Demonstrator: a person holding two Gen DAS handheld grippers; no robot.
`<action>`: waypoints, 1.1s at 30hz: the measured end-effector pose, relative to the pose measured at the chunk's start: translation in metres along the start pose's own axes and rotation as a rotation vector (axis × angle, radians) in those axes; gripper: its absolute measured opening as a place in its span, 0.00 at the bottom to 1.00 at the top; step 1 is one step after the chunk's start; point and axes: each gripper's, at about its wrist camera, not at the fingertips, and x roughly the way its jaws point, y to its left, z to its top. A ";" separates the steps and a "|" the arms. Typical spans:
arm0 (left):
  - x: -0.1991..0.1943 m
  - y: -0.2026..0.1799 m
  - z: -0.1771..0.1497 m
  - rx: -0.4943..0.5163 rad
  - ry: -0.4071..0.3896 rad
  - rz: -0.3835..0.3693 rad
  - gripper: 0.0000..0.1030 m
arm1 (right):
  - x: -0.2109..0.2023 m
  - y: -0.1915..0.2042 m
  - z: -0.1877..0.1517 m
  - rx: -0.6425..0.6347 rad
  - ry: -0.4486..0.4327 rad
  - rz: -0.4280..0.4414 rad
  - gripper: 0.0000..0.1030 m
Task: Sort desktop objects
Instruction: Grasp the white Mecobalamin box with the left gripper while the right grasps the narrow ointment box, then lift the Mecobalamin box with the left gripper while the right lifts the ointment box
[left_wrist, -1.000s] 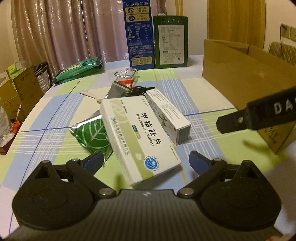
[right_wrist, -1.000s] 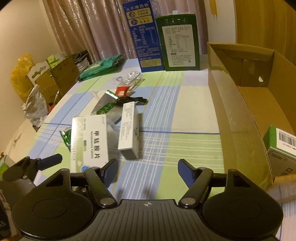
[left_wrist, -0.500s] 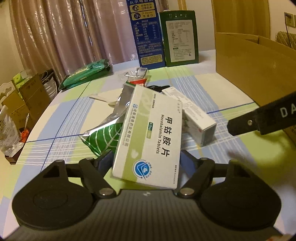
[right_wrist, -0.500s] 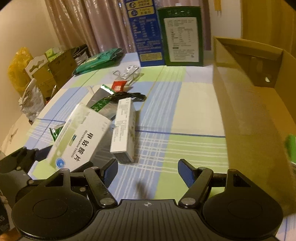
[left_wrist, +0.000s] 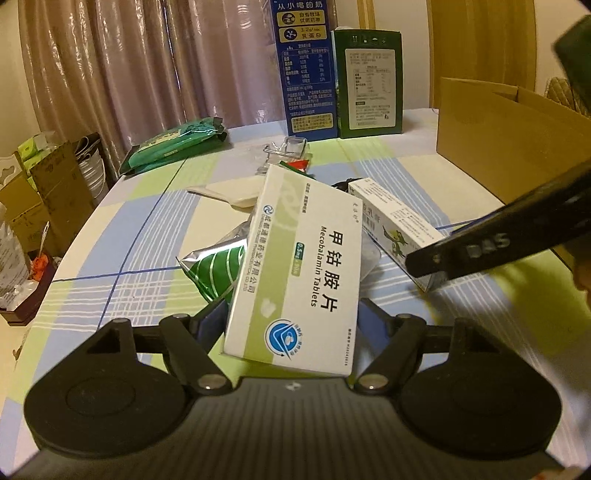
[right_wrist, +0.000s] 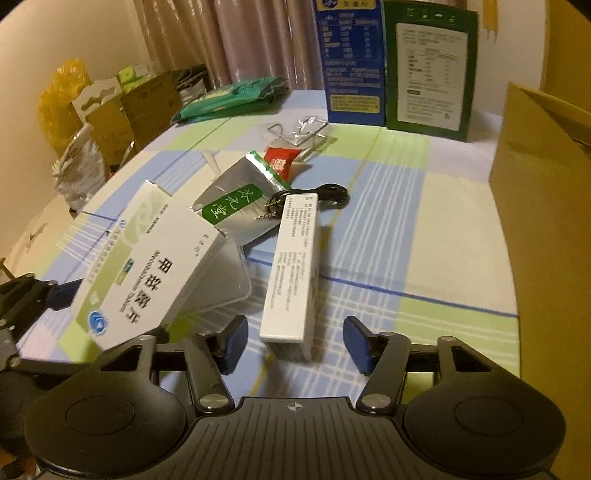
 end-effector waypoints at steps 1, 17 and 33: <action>0.000 -0.001 0.000 0.005 -0.001 0.002 0.71 | 0.005 0.002 0.002 -0.010 0.006 -0.005 0.45; -0.055 -0.020 -0.023 -0.125 0.120 -0.128 0.70 | -0.070 -0.019 -0.062 0.360 0.085 0.113 0.22; -0.063 -0.033 -0.039 -0.077 0.168 -0.155 0.67 | -0.109 0.010 -0.106 0.068 -0.020 -0.154 0.64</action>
